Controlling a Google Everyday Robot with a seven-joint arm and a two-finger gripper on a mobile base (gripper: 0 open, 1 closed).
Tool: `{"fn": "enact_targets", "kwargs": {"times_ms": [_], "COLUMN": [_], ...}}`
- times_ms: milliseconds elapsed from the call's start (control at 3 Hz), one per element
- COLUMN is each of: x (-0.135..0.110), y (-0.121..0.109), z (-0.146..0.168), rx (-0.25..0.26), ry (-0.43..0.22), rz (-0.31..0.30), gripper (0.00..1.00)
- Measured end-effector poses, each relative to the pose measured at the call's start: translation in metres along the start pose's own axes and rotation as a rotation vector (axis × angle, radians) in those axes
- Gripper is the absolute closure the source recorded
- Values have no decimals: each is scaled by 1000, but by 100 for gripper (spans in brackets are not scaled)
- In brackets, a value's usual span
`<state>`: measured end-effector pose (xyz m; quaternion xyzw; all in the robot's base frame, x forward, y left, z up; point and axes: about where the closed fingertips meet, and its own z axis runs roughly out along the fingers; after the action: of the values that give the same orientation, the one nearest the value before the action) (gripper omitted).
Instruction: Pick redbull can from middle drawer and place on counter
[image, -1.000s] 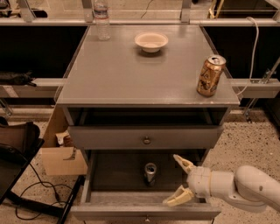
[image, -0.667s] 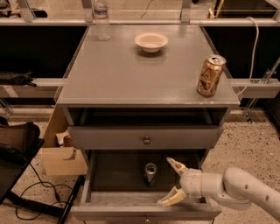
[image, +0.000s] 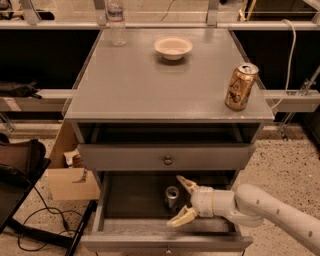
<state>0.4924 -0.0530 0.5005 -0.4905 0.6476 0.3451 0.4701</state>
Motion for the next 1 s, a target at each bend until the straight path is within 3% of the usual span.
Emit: {"fn": "enact_targets", "kwargs": {"times_ms": [667, 1000], "x": [2, 15], "y": [-16, -22], "z": [37, 47], "rx": [-25, -27], "ry": [-25, -32], "rz": [7, 13], "gripper": [0, 17]}}
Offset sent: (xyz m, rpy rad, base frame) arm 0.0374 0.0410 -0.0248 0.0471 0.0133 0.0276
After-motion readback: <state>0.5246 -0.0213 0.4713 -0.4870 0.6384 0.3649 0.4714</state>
